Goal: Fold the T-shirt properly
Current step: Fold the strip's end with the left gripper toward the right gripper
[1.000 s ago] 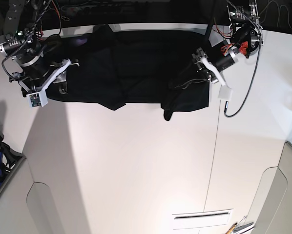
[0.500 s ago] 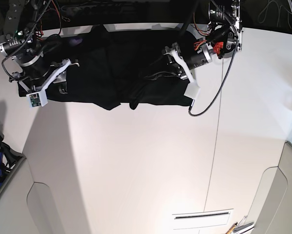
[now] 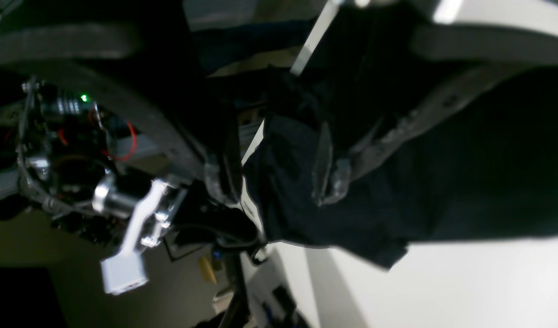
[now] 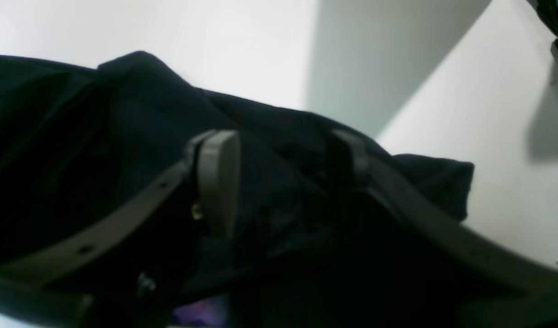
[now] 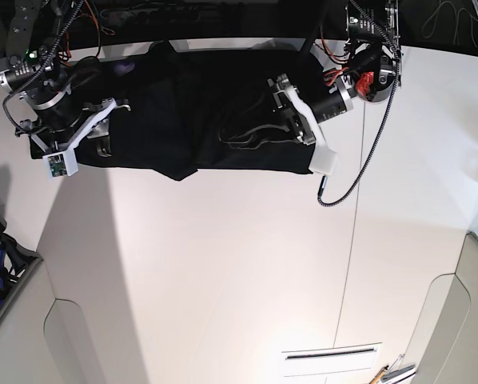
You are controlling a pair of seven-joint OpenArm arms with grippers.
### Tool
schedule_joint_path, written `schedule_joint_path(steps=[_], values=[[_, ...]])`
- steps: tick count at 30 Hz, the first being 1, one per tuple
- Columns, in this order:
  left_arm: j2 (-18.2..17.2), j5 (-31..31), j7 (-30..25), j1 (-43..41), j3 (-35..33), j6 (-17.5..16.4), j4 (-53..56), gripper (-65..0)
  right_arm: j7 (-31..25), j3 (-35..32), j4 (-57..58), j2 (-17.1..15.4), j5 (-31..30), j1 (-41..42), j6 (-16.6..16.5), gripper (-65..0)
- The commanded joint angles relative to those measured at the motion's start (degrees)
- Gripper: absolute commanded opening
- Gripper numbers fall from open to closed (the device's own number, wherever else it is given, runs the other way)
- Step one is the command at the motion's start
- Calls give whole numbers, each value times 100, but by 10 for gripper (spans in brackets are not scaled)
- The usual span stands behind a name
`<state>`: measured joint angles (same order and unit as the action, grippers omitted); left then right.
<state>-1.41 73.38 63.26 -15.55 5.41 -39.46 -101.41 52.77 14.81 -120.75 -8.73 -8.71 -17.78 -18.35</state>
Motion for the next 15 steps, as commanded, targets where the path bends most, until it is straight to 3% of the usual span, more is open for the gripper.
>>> schedule_joint_path(steps=[1, 7, 10, 15], values=[[13, 173, -52, 28, -9, -54, -264, -362, -140, 22, -96, -48, -33, 31, 20, -346], [-142, -1185, 96, 22, 72, -54, -1233, -364, -149, 22, -96, -107, -31, 31, 20, -346], [-483, -1292, 459, -111, 55, -54, -1480, -364, -157, 22, -96, -109, -31, 31, 20, -346], [-1008, -1580, 573, -658, -157, -54, -1644, -364, -160, 22, -96, -109, -31, 33, 20, -346]])
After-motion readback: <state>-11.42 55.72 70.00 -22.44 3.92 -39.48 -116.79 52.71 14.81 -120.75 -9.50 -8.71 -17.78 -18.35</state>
